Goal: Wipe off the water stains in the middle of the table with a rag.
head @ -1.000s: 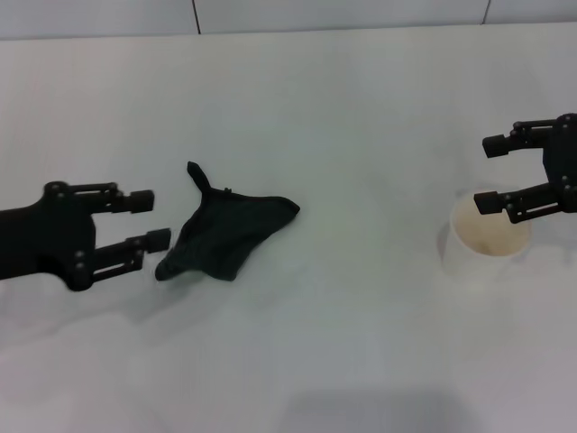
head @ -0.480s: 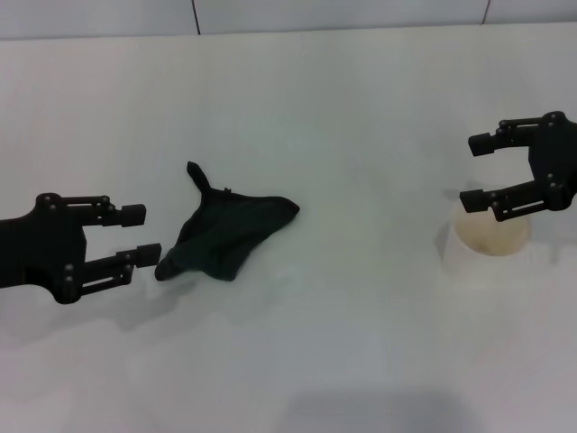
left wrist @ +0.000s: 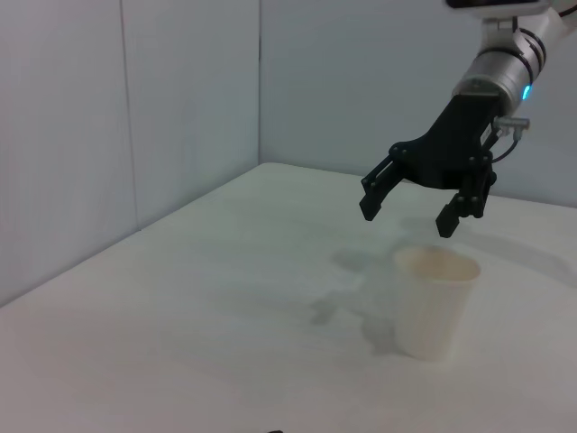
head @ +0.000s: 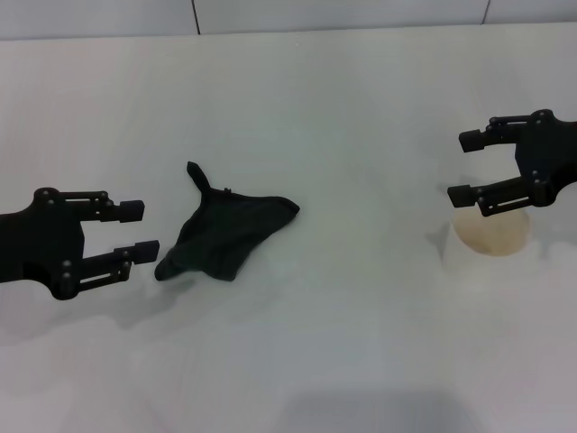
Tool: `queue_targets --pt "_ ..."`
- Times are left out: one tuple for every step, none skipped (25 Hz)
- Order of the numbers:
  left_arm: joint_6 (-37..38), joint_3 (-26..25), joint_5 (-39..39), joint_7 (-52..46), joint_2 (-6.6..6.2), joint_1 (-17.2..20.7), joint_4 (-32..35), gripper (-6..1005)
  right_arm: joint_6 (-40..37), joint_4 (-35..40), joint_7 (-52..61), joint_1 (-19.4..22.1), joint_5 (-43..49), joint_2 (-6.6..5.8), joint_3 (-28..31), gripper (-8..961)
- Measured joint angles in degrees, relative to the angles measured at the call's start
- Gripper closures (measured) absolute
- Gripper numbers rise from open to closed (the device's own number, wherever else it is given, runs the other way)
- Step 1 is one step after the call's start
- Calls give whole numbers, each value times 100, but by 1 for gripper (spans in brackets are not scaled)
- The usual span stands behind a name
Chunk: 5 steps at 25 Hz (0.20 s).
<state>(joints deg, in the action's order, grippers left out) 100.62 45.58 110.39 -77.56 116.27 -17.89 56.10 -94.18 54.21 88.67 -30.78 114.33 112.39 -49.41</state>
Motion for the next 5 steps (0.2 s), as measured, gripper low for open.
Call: queue_targets --pt "1 3 0 3 0 -1 1 495 0 0 1 0 1 1 -8 96" --pt "1 9 2 6 -1 -2 2 495 1 0 1 0 2 1 -18 96" --pt "2 11 4 8 -5 -4 3 495 2 0 1 0 2 2 -23 96" --pt "1 12 6 8 -9 -6 4 495 3 0 1 -2 2 1 -25 96" --pt "1 12 7 9 -13 -9 4 495 3 1 1 -5 2 2 -26 96"
